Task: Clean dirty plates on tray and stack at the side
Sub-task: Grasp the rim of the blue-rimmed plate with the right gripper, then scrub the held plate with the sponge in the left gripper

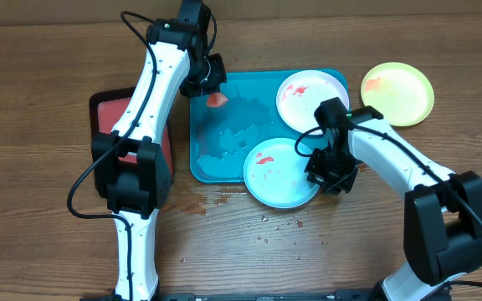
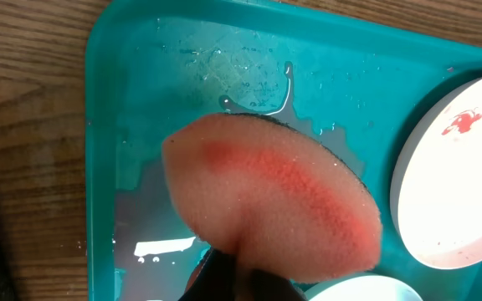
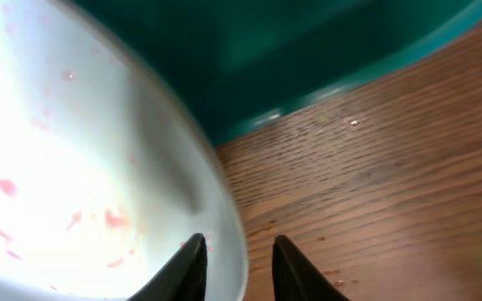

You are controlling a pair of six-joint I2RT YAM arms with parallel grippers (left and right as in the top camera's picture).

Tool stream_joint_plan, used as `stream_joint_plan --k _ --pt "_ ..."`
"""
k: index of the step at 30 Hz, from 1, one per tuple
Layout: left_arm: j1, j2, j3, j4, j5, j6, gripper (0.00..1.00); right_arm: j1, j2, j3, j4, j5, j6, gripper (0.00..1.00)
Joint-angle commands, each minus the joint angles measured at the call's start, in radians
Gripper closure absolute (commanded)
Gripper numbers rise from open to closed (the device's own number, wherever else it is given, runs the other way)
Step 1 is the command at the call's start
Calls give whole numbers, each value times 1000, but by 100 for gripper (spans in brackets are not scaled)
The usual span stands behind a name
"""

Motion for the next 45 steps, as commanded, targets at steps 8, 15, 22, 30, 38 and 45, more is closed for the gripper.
stream_joint_plan --k 8,15,22,30,38,45 --pt "6 8 1 1 -9 16 96 53 -8 -1 43 -6 1 84" --pt "6 8 1 0 -9 16 96 49 -8 37 47 5 -46 96" --pt "6 8 1 -4 2 66 95 48 -8 234 59 6 -288 96" --pt "6 8 1 -21 0 129 96 48 -7 363 219 109 -505 96" --pt "21 8 1 -43 -89 126 96 47 18 360 296 117 -570 96" --pt "95 8 1 -39 56 116 96 47 95 360 338 74 -664 96"
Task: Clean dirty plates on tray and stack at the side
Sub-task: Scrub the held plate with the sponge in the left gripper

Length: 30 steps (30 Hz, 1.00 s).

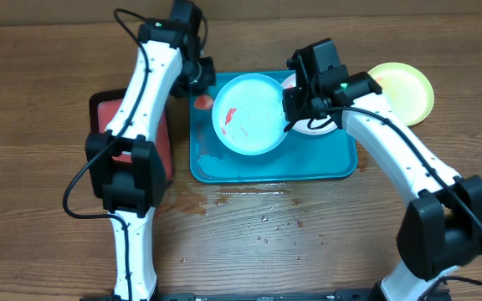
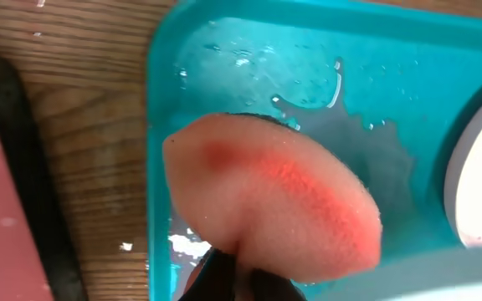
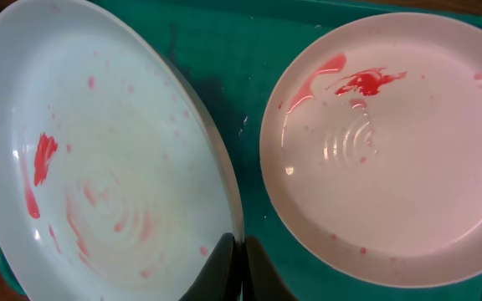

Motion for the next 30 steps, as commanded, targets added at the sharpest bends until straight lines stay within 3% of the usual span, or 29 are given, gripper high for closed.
stream_joint_plan --k 1,12,16,30 --pt "44 8 1 5 122 34 96 -1 64 16 17 -43 -77 96" --pt "20 8 1 -4 170 52 96 -1 194 16 137 -207 -95 96" --pt "0 8 1 -4 169 48 96 -1 221 16 140 -167 -54 65" --pt "-27 8 1 -7 169 48 96 20 246 47 4 -113 177 63"
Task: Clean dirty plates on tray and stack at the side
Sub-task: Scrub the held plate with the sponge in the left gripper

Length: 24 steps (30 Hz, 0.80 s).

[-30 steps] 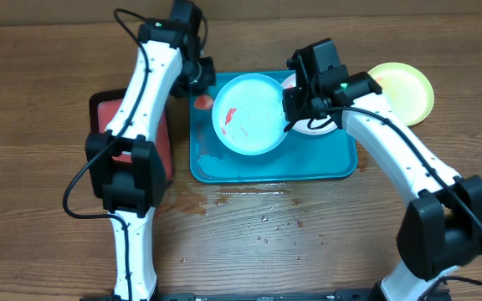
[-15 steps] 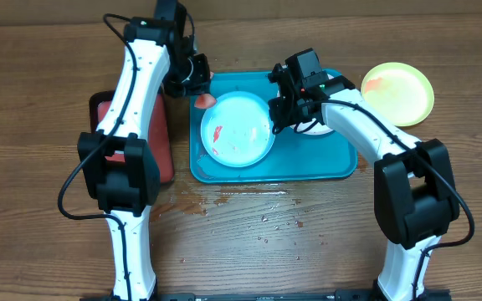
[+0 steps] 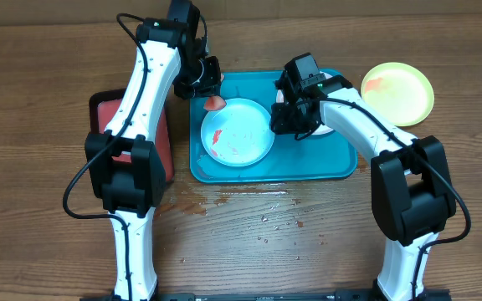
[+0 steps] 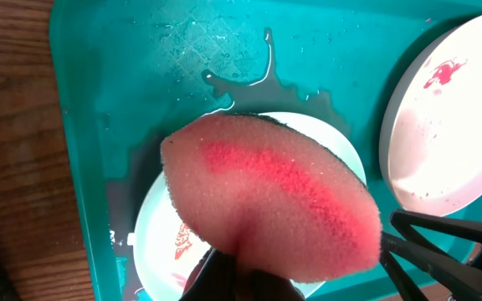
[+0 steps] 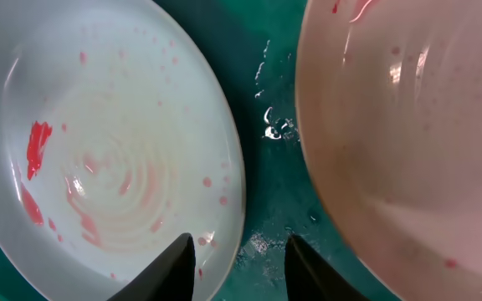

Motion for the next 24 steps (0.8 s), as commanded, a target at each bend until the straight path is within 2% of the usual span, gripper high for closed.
stream_joint_plan --k 1,7,8,9,11,12,18,24 --pt "-15 8 1 -4 18 18 96 23 37 30 0 44 93 63" --pt "-29 8 1 -20 17 14 96 34 82 30 9 74 143 64" --pt "-33 8 1 -23 17 14 96 34 83 30 13 75 143 67" --pt "-37 8 1 -26 17 14 96 34 86 30 16 75 143 72" --pt "-45 8 1 -35 15 14 96 34 87 30 23 75 145 92" --pt "-51 8 -1 -40 12 14 96 34 87 30 28 75 149 96" --pt "-82 8 -62 -31 6 -32 96 33 87 30 73 75 192 96" --pt "-113 8 -205 59 7 -76 96 32 87 31 108 76 236 96"
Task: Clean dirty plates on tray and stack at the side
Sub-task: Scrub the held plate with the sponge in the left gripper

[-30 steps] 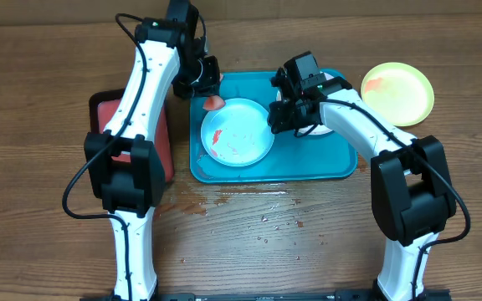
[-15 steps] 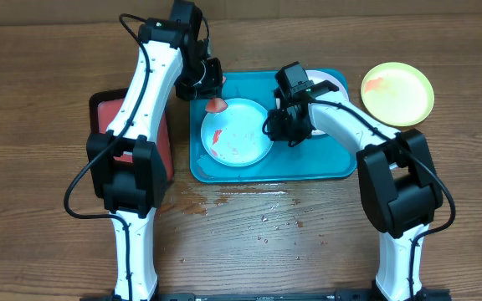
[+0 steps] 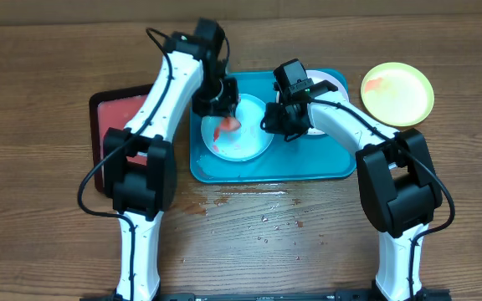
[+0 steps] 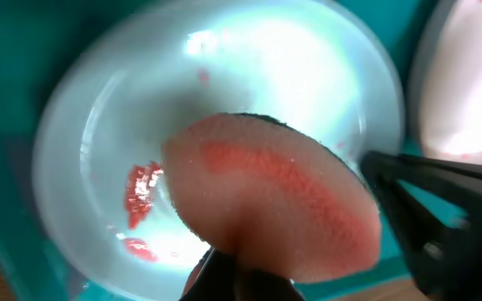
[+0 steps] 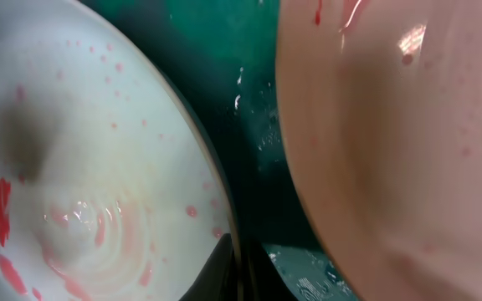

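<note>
A pale blue plate (image 3: 239, 138) with red smears lies on the left half of the teal tray (image 3: 325, 163). My left gripper (image 3: 223, 109) is shut on a pink sponge (image 4: 279, 196), held just over the plate's middle. My right gripper (image 3: 272, 119) is shut on the blue plate's right rim (image 5: 228, 226). Next to it on the tray lies a white plate (image 5: 400, 150) with red stains, partly under my right arm in the overhead view. A yellow-green plate (image 3: 397, 92) with a red smear sits on the table right of the tray.
A red pad with a dark border (image 3: 120, 117) lies on the table left of the tray. Water drops and crumbs (image 3: 258, 221) dot the wood in front of the tray. Water pools on the tray floor (image 5: 299, 272).
My right gripper, open beside the blue plate's rim, is now shut on that rim. My left gripper with the sponge has moved from the tray's far left corner to over the plate's middle.
The blue plate lay half off the tray's front edge with my right gripper open at its rim. Then the right gripper held it raised over the tray. Then it lay flat on the tray's left half, released. Now the rim is gripped again and the sponge is over it.
</note>
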You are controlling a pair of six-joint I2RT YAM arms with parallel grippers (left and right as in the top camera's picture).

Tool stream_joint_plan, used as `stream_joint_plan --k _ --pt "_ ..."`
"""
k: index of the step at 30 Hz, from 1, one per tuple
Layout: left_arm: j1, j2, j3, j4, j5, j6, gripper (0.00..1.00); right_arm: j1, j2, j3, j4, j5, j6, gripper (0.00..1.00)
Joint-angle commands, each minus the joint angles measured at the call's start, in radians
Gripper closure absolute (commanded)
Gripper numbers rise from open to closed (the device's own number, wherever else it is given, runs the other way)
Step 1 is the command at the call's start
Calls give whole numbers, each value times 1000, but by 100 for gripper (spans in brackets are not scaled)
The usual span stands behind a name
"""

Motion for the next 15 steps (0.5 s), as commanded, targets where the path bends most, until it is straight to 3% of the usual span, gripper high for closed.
stream_joint_plan --k 1,9,15 --pt "-19 8 -92 54 8 -56 96 0 15 24 22 7 48 96" --pt "-22 8 -197 243 -43 -63 96 0 15 24 25 7 50 96" --pt "-20 8 -208 243 -345 -63 96 0 15 24 -7 12 46 96"
